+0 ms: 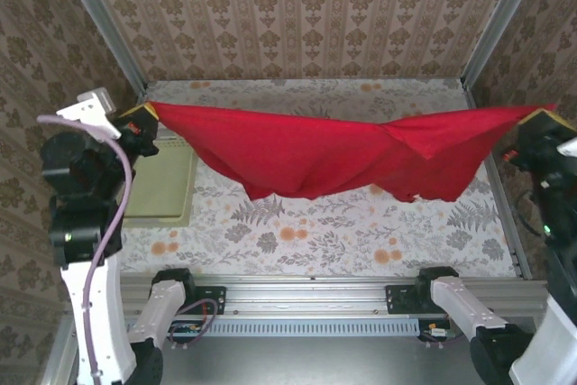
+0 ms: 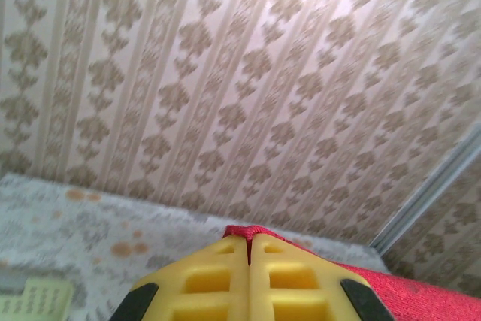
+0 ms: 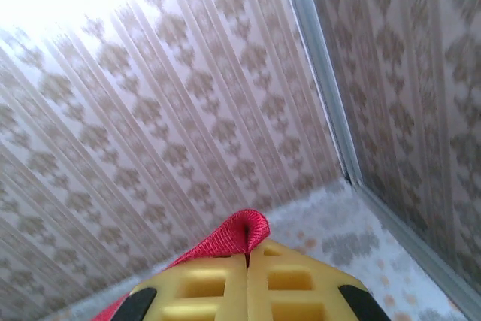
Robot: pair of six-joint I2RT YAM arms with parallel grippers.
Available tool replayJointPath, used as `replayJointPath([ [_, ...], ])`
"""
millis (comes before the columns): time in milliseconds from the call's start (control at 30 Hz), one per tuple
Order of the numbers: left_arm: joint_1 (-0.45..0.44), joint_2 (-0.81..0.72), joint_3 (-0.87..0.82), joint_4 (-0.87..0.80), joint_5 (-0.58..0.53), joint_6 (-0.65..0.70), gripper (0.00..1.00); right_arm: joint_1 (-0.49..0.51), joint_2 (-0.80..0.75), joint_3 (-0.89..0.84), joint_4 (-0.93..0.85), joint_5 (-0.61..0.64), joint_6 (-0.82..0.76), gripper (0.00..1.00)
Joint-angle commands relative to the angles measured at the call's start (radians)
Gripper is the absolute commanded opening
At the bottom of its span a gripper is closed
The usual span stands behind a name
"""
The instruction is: Fold the inside-out t-shirt
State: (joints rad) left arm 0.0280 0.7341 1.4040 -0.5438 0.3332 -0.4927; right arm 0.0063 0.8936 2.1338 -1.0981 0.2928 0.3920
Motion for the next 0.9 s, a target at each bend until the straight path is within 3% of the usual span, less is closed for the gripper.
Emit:
replayJointPath([
  [0, 0.009, -0.013, 0.031, 0.06, 0.023, -0.032, 0.0, -0.006, 0.028, 0.084, -0.021, 0.061, -0.041, 0.0],
  [100, 0.011, 0.077, 0.054, 0.019, 0.045, -0.024, 0.0, -0.007, 0.093, 0.099, -0.011, 0.1, -0.068, 0.0],
  [300, -0.008, 0.54, 0.178, -0.265, 0.118, 0.038, 0.0, -0.007, 0.27, -0.021, -0.009, 0.145, -0.083, 0.0],
  [433, -0.055, 0.723, 0.233, -0.282, 0.045, 0.07, 0.0, -0.013, 0.375, -0.11, 0.081, 0.093, -0.088, 0.0],
  [600, -0.054, 0.913, 0.465, -0.263, 0.074, 0.053, 0.0, -0.048, 0.572, 0.024, 0.183, -0.014, -0.058, 0.0],
  [733, -0.053, 0.955, 0.678, -0.239, 0.117, 0.053, 0.0, -0.068, 0.733, 0.351, 0.112, -0.056, -0.047, 0.0],
  [800, -0.053, 0.865, 0.636, -0.108, 0.105, 0.044, 0.0, -0.069, 0.745, 0.451, 0.106, -0.065, -0.049, 0.0],
  [867, -0.048, 0.727, 0.496, 0.089, 0.069, 0.025, 0.0, -0.069, 0.687, 0.44, 0.166, -0.073, -0.059, 0.0],
])
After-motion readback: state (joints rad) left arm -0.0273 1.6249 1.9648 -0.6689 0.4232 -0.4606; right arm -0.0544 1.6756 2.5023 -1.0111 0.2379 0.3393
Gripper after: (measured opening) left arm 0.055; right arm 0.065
